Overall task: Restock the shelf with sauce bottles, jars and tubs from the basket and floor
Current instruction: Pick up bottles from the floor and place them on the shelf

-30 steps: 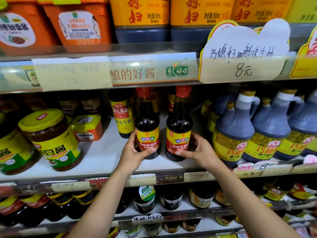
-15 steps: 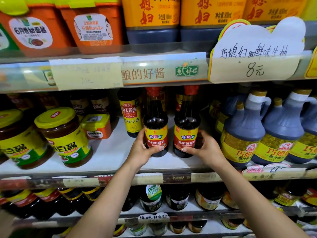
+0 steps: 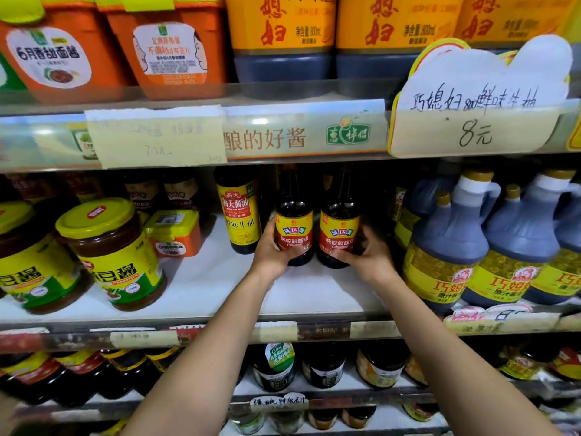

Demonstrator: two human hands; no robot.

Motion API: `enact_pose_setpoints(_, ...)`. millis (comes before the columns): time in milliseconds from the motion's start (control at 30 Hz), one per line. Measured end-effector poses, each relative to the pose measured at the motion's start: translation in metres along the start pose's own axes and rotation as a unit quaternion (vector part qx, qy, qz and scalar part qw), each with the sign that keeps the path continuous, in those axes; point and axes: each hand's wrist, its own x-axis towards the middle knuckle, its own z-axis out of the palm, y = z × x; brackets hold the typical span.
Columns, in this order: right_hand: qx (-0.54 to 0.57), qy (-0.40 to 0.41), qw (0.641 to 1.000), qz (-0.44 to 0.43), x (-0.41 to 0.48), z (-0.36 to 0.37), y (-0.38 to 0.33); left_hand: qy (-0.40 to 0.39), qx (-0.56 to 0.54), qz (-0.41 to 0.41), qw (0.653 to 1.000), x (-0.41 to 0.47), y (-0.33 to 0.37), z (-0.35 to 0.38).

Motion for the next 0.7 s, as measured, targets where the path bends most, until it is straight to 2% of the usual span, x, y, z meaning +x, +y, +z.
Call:
enact_pose_setpoints(200,0.01,0.035,0.999,0.005,0.013,0.002,0.003,0.009,-0.022,-0.009,1.0,0.017,-0.007,0.002)
enact_pose_setpoints(700,-0.043,0.029,0.999,-0.015,0.037,0.006,0.006,-0.024,-0.042,-0.023,0.999,0.033,-0.011,0.0)
